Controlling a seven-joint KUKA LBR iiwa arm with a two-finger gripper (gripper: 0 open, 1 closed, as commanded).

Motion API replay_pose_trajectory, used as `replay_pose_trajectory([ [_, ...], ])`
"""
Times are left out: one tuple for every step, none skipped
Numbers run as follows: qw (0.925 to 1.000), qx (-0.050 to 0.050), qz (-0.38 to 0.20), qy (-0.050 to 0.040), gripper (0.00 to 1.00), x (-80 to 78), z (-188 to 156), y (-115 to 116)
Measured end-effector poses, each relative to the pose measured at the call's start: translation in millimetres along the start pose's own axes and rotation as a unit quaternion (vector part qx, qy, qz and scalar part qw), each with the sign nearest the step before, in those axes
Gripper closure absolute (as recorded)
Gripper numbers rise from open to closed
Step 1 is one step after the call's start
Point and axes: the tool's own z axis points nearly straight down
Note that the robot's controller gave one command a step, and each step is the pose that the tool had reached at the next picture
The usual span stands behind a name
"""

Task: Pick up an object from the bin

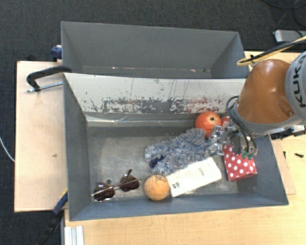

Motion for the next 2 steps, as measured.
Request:
replay_pose_trajectory([
  [1.0, 0.0, -0.005, 0.0031, 1.0, -0.6, 0.8, 6.7],
  [0.9999, 0.0, -0.012, 0.0023, 1.0, -1.4, -2.1, 9.1],
])
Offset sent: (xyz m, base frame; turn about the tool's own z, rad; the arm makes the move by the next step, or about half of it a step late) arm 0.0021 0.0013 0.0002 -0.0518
